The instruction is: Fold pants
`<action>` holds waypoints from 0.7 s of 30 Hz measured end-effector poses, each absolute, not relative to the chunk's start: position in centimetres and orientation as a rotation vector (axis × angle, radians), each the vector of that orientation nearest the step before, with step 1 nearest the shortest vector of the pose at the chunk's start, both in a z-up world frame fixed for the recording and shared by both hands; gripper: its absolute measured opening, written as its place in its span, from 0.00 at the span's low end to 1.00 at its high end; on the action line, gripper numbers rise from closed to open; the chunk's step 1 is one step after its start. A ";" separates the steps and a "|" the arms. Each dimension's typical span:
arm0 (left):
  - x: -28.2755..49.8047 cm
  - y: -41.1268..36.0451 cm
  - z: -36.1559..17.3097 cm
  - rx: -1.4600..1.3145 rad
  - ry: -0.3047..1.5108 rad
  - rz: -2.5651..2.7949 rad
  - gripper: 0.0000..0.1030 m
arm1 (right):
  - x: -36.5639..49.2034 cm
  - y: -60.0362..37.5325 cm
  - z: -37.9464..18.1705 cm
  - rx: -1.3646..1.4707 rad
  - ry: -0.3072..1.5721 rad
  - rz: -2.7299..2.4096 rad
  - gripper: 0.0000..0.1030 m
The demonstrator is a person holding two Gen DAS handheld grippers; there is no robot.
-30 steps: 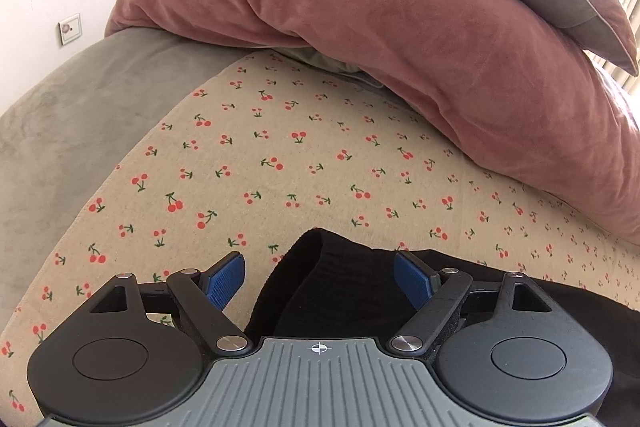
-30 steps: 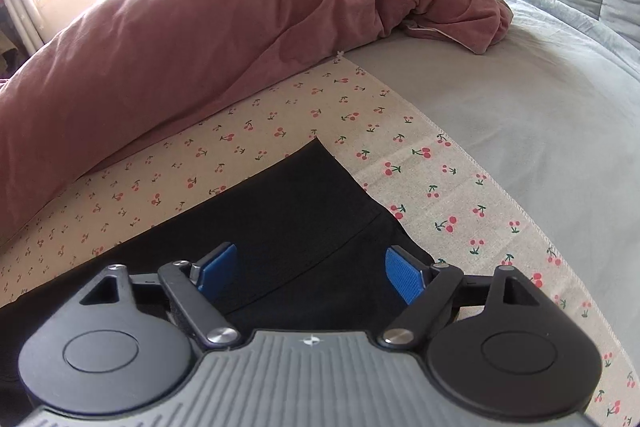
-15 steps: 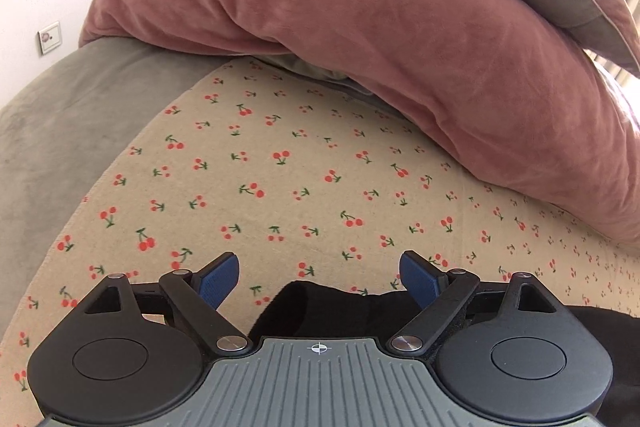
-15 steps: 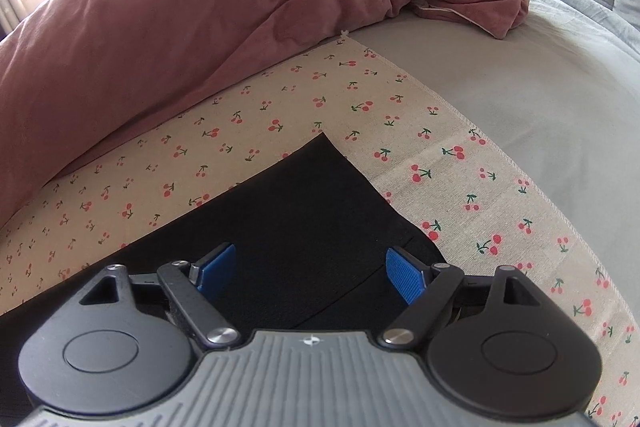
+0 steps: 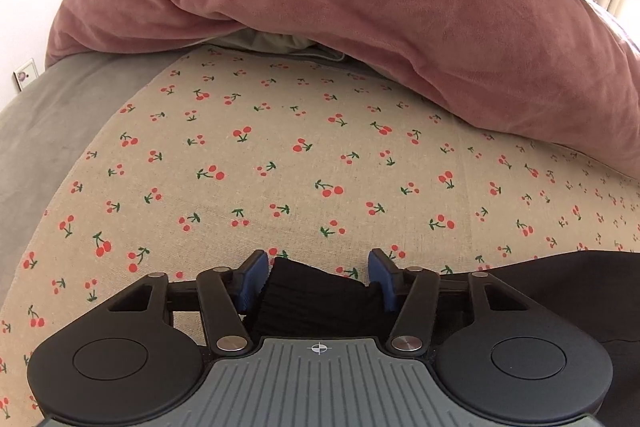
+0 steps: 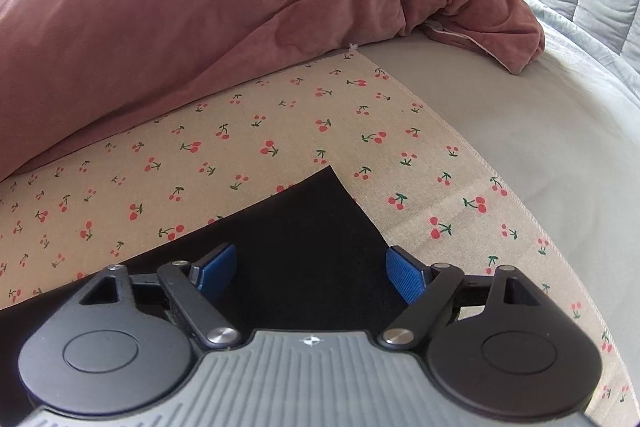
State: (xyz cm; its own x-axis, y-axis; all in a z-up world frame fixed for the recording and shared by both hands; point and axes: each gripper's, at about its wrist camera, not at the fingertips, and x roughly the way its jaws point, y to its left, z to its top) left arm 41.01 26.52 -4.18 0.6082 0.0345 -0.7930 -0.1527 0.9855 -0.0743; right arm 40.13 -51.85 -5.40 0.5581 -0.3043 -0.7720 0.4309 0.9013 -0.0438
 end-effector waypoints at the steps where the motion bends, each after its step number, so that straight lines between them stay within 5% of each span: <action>1: 41.0 26.5 -4.2 -0.126 0.909 0.105 0.44 | 40.5 -51.6 -5.7 0.137 0.870 -0.439 0.77; 2: 41.0 26.5 -4.2 -0.121 0.906 0.104 0.42 | 40.7 -51.4 -5.9 0.125 0.862 -0.437 0.71; 4: 40.9 26.3 -4.0 -0.113 0.899 0.101 0.38 | 40.9 -50.6 -5.7 0.079 0.849 -0.417 0.42; 5: 40.8 26.2 -3.9 -0.111 0.894 0.103 0.36 | 40.9 -50.3 -5.4 0.068 0.855 -0.411 0.07; 6: 40.7 26.2 -3.6 -0.115 0.882 0.109 0.36 | 40.9 -50.2 -5.0 0.084 0.860 -0.401 0.00; 21: 35.1 28.9 6.1 -0.246 0.642 0.129 0.35 | 34.8 -48.0 10.4 0.085 0.564 -0.365 0.00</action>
